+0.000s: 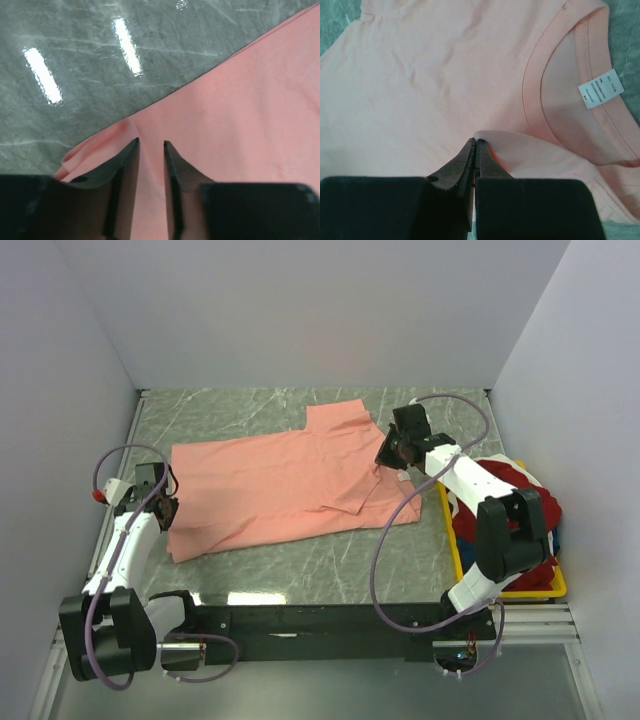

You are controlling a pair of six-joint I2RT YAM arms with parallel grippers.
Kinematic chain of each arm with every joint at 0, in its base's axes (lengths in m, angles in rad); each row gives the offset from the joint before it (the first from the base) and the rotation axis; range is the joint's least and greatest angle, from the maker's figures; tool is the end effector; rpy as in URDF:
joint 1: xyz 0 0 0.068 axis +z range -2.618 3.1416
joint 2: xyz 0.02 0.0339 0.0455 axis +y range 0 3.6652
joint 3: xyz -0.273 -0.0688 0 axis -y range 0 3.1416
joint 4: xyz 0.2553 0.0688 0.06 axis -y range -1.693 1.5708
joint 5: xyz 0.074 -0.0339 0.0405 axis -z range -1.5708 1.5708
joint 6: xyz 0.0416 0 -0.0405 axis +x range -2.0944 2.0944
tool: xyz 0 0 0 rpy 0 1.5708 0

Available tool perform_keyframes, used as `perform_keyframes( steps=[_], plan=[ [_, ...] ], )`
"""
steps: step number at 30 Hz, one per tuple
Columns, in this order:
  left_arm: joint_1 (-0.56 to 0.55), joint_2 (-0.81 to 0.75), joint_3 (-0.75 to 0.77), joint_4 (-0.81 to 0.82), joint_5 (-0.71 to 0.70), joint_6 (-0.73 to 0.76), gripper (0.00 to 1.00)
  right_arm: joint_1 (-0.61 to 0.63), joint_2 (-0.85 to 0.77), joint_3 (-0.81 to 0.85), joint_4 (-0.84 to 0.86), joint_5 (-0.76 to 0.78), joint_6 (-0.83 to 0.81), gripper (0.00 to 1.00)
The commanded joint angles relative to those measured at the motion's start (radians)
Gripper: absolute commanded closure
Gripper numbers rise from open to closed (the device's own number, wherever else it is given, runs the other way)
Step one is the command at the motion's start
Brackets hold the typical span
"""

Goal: Fold and stack the t-shirts
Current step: Fold the tshirt

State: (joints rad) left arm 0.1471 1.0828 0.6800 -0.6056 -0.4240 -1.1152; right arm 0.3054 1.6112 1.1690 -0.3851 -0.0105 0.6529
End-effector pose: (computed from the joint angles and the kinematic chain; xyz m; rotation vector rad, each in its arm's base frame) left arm 0.2053 0.0477 0.2151 -1.5696 1.8893 0.1375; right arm 0.3486 0.1104 0.2462 0.4184 2.4127 0.4515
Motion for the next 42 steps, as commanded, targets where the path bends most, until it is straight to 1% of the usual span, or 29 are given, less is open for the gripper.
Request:
perform_keyframes(
  steps=[1,3,5,6,7,8,9,13,15,18,24,26,28,32,33,42],
  plan=[
    [0.000,0.037,0.065,0.043,-0.012,0.048,0.65,0.008,0.024,0.064,0.008,0.014,-0.022,1.00],
    [0.003,0.063,0.084,0.049,-0.012,0.073,0.58,0.008,0.033,0.072,0.006,0.017,-0.024,1.00],
    [0.003,0.083,0.101,0.035,-0.006,0.089,0.54,0.008,0.039,0.077,0.000,0.014,-0.024,0.96],
    [0.002,0.086,0.110,0.023,-0.013,0.094,0.54,0.008,0.039,0.078,-0.003,0.015,-0.024,0.94],
    [0.002,0.086,0.118,0.001,-0.025,0.086,0.55,0.006,0.036,0.072,0.000,0.014,-0.024,0.87],
    [0.002,0.072,0.112,-0.028,-0.038,0.077,0.54,0.008,0.027,0.066,0.003,0.014,-0.018,0.83],
    [0.002,0.062,0.102,-0.037,-0.050,0.055,0.54,0.008,0.023,0.063,0.003,0.014,-0.016,0.81],
    [0.002,0.017,0.053,-0.077,-0.079,0.012,0.55,0.008,-0.016,-0.003,0.038,0.014,0.001,0.79],
    [0.002,0.012,0.047,-0.098,-0.081,-0.007,0.54,0.008,-0.036,-0.032,0.067,-0.017,0.017,0.78],
    [0.003,0.022,0.052,-0.095,-0.042,-0.014,0.57,0.012,-0.069,-0.103,0.103,-0.043,0.036,0.78],
    [0.002,0.069,0.049,-0.109,0.040,-0.057,0.59,0.078,-0.168,-0.216,0.176,-0.065,0.089,0.78],
    [-0.003,0.078,0.046,-0.111,0.056,-0.080,0.60,0.115,-0.183,-0.224,0.192,-0.057,0.103,0.77],
    [-0.012,0.086,0.046,-0.111,0.067,-0.092,0.61,0.123,-0.175,-0.220,0.198,-0.051,0.105,0.77],
    [-0.050,0.138,0.075,-0.166,0.048,-0.133,0.63,0.123,-0.152,-0.223,0.206,-0.048,0.114,0.77],
    [-0.066,0.149,0.090,-0.181,0.021,-0.155,0.63,0.123,-0.152,-0.230,0.219,-0.054,0.119,0.77],
    [-0.098,0.212,0.130,-0.255,-0.022,-0.236,0.62,0.129,-0.139,-0.235,0.230,-0.048,0.125,0.77]
  ],
)
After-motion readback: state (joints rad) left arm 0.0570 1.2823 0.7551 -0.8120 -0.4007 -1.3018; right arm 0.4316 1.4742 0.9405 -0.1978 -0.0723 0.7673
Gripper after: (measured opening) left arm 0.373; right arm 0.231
